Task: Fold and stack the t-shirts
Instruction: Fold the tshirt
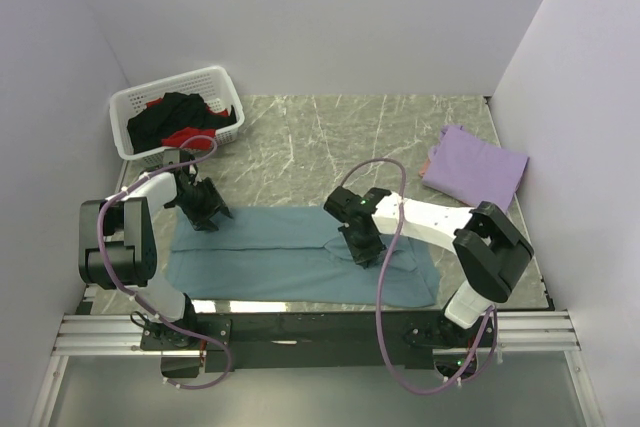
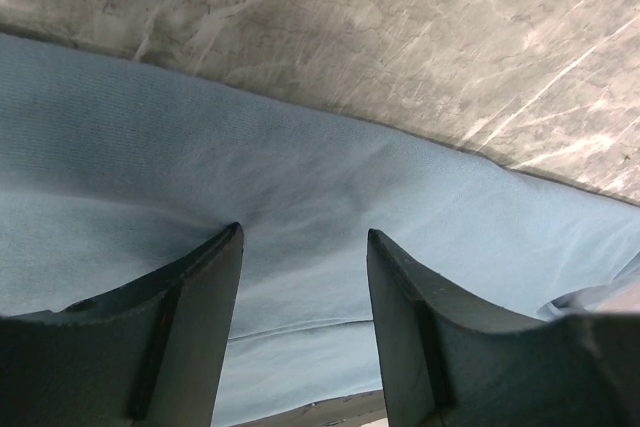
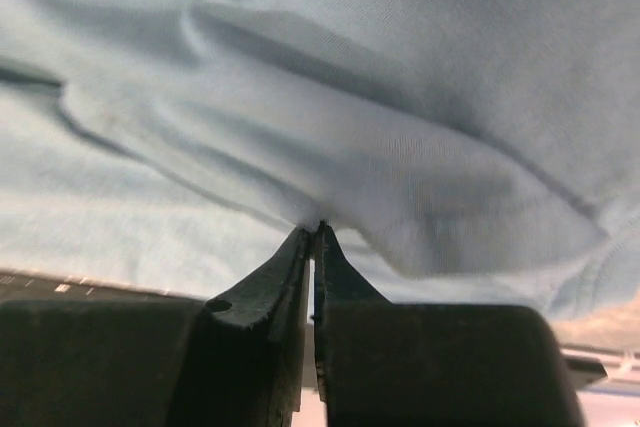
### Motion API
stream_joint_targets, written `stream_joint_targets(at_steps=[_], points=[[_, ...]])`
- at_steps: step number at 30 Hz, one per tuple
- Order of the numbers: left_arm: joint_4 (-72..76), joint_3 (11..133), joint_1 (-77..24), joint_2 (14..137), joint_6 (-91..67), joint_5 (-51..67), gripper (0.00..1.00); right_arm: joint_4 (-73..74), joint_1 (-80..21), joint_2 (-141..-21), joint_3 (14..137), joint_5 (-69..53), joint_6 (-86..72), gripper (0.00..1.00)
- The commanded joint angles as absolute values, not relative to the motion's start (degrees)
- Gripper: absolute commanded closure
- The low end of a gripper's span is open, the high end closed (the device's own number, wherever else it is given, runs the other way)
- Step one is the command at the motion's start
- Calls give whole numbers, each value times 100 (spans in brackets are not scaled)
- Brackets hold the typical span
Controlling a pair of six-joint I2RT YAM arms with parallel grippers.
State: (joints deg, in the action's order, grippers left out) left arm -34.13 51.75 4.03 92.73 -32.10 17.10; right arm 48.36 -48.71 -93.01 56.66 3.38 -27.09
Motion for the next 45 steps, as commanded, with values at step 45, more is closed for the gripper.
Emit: stream_joint_targets(at_steps=[45], points=[[-3929, 5423, 448, 9624, -2180, 1960, 41, 5906, -5484, -10713, 7655, -1968, -2778, 89]])
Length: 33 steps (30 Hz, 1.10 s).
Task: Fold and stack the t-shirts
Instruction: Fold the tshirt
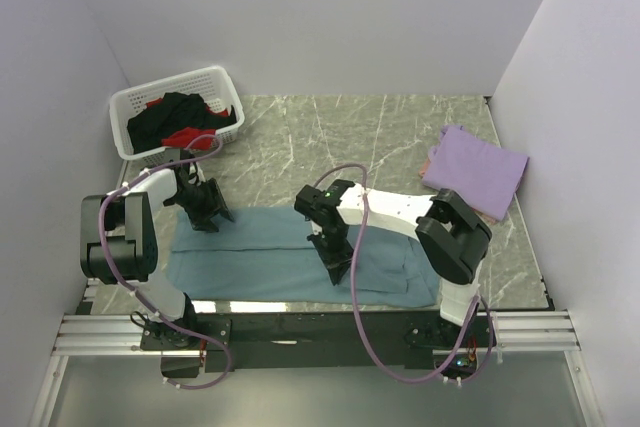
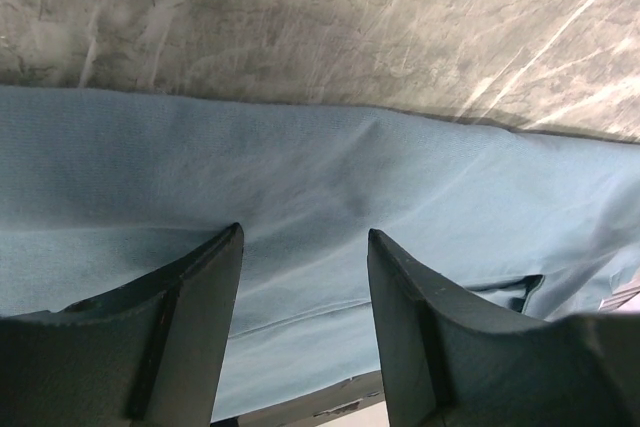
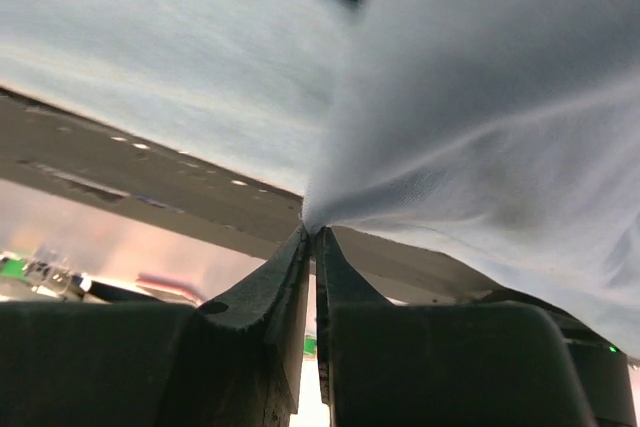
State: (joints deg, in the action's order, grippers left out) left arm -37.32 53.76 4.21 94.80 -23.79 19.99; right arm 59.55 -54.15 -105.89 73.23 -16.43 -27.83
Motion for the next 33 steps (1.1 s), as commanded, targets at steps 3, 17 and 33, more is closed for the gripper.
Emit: stream_joint_targets(at_steps=[3, 17, 33], points=[[-3938, 5423, 448, 9624, -2180, 1969, 41, 6012, -5520, -10854, 7778, -2021, -2681, 89], [-3938, 5458, 457, 9615, -2224, 1986, 38, 6170, -5511, -10732, 8042, -1794, -2821, 47], [-3867, 5889, 325, 8570, -2944, 1468, 37, 5485, -3368, -9369, 7023, -756, -3041, 25]])
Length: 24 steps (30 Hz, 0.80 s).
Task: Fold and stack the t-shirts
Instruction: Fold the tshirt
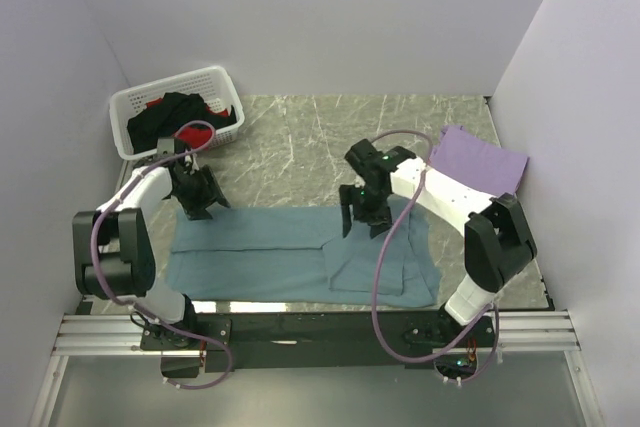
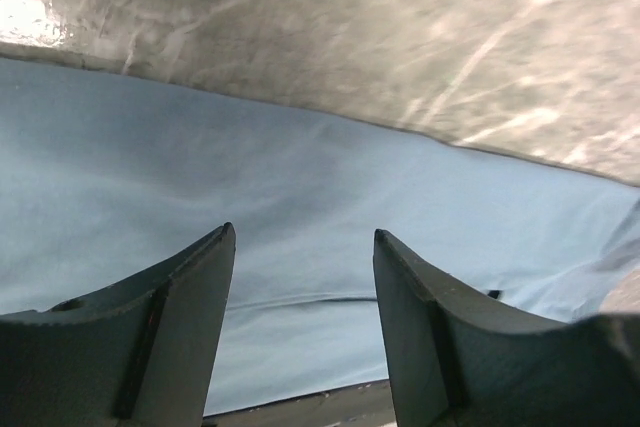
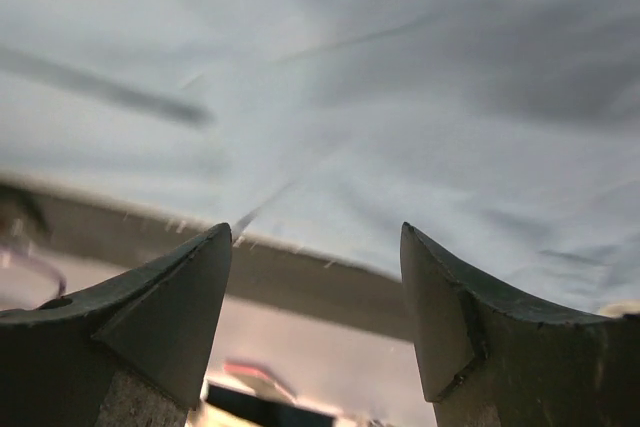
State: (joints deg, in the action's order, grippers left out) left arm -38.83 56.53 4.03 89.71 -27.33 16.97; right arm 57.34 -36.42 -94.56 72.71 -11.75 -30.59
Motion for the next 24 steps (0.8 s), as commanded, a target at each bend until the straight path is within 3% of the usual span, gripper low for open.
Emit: stream_joint_targets(at_steps=[1, 11, 24], points=[[-3841, 5880, 308, 8526, -2962, 1459, 37, 5432, -3253, -9387, 6970, -660, -3050, 25], [-3200, 5537, 149, 8789, -3357, 1855, 37, 4931, -2268, -9545, 6899, -89, -3225, 26], [-3129, 5634, 351, 8833, -3419, 1011, 38, 4061, -766, -9360, 6549, 88, -2839, 34]])
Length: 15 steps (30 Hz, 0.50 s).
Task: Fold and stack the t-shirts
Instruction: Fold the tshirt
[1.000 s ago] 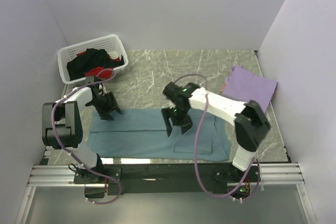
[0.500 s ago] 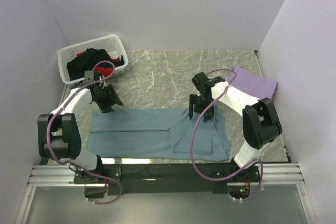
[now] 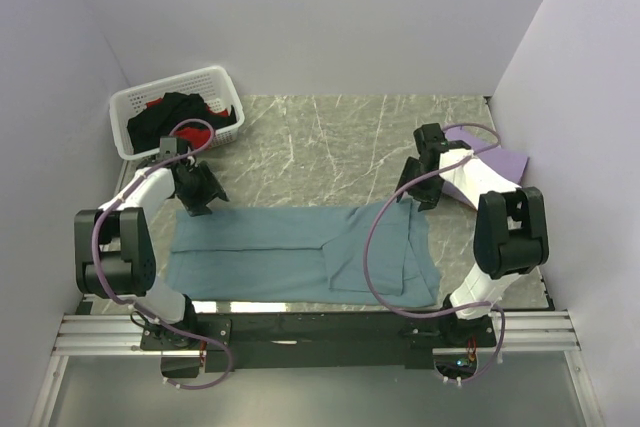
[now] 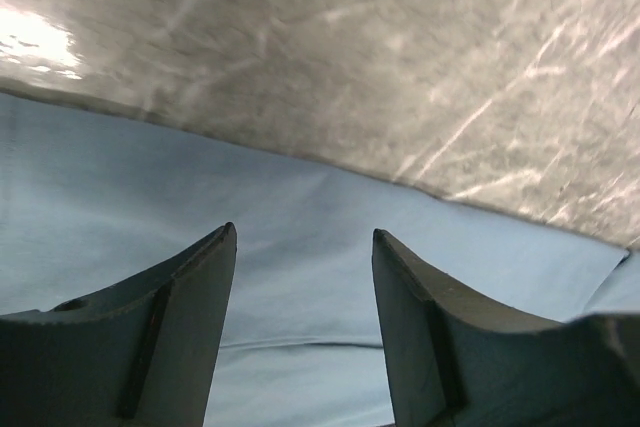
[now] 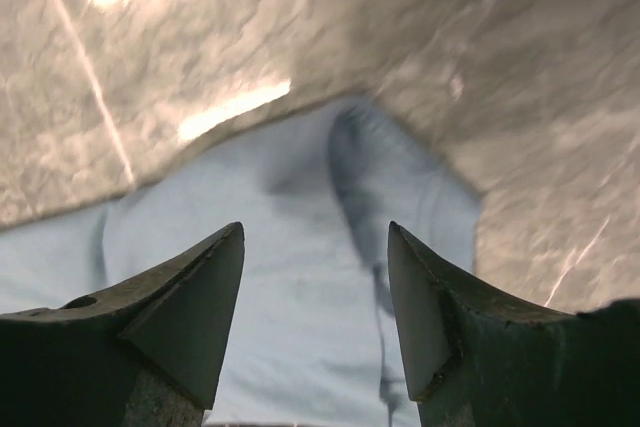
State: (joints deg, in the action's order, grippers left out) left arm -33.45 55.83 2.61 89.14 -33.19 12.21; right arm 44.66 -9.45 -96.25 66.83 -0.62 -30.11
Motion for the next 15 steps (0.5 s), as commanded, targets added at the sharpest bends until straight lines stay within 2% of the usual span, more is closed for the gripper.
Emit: stream_joint_targets(at_steps=[1, 10, 15], points=[[-3094, 5599, 378, 8842, -3428, 1037, 38, 3982, -730, -9352, 6504, 62, -2821, 34], [-2892, 5361, 501, 9035, -3454, 1116, 38, 3147, -589, -9518, 6170, -263, -2742, 40], [-2909, 5353, 571, 9149, -3419, 1063, 38, 3006, -589, -9571, 6152, -246, -2804, 54]])
